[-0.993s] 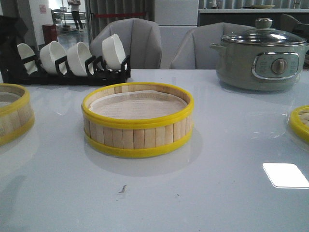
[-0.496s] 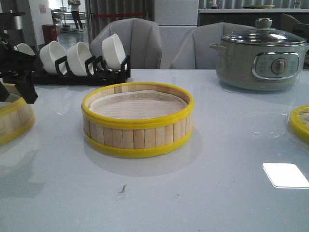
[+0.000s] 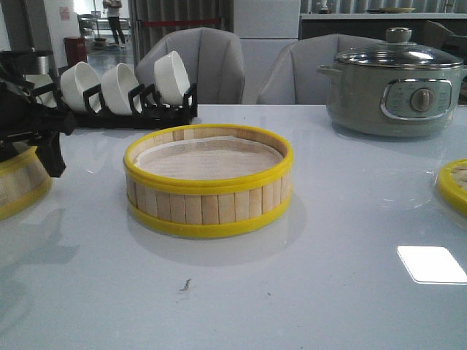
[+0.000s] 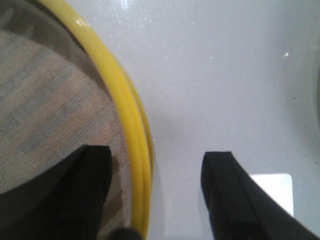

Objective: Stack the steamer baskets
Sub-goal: 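Reach the left gripper down and grasp the rim of the side steamer basket, then lift the basket with the left gripper and carry it over the centre basket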

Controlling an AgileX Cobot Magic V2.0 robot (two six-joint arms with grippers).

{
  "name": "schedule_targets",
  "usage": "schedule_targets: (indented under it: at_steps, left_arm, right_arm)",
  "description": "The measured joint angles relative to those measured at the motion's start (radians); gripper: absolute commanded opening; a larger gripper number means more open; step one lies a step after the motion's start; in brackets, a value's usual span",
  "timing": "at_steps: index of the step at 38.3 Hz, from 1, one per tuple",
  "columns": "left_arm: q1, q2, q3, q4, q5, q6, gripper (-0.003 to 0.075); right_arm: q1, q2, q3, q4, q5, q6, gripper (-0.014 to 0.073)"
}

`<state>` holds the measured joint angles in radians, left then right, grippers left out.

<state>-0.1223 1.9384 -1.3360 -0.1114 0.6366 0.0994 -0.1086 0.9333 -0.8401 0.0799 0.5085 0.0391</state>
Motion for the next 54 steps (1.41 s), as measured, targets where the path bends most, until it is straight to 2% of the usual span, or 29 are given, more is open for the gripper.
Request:
schedule_targets:
  at_steps: [6,10,19,28,38,54]
  left_arm:
    - [0.0,0.009,-0.002,0.0,0.0,0.0,0.0251]
    - [0.0,0.009,-0.002,0.004,0.0,0.0,0.0075]
    - [0.0,0.009,-0.032,0.007,0.053,-0.001,0.0091]
    - [-0.043,0.01,-0.216,0.007,0.206,-0.009,0.0091]
    - [-0.231,0.01,-0.427,0.003,0.306,-0.009,0.0091]
    - [-0.517,0.011,-0.456,-0.005,0.315,-0.011,0.0091]
  right_arm:
    - [0.0,0.01,0.0,0.0,0.0,0.0,0.0497]
    - [0.0,0.01,0.0,0.0,0.0,0.0,0.0497]
    - [0.0,0.01,0.0,0.0,0.0,0.0,0.0497]
    - [0.0,0.01,0.0,0.0,0.0,0.0,0.0497]
    - [0.0,0.01,0.0,0.0,0.0,0.0,0.0497]
    - [0.0,0.01,0.0,0.0,0.0,0.0,0.0497]
